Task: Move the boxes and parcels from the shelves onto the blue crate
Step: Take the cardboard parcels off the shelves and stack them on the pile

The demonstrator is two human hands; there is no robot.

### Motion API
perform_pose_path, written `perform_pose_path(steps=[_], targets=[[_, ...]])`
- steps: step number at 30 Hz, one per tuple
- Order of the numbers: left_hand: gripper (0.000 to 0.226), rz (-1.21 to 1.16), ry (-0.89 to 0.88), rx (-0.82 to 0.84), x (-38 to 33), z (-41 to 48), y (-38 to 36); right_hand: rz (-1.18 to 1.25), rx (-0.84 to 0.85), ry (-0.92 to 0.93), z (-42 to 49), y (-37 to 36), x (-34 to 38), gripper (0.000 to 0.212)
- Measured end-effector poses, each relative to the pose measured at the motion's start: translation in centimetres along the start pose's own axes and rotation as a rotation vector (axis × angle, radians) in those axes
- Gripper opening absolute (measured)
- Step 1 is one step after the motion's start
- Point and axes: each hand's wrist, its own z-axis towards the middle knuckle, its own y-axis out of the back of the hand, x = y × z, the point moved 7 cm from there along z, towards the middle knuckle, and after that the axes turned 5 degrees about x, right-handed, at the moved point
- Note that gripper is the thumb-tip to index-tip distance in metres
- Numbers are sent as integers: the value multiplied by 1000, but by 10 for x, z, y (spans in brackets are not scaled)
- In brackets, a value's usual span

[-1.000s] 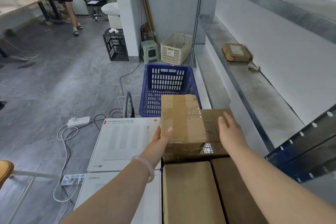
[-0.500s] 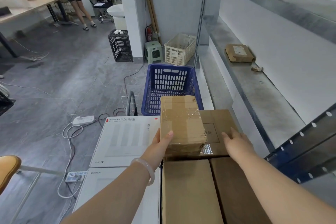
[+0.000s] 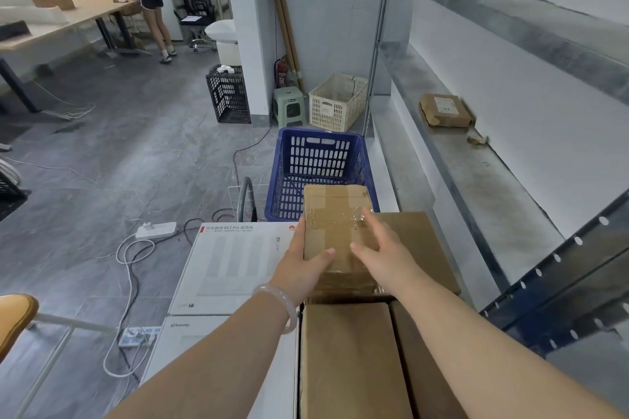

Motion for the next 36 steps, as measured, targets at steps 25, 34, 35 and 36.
perform_pose_path(steps=[25,34,35,36], targets=[[84,866,-528,-53,-76,-65,-41,-416,-424,-123,-143,38,-17,92],[85,1037,-834,451,-47,-207,-183,-584,-663,-508,-363,16,-66,97],[85,1038,-849,504,-43,-224,-197,-566,-702,-540,-389,16,-69,98],[85,1040,-878,560,-40,-242,-212,-547,-735,-579,-414,15,-74,97]])
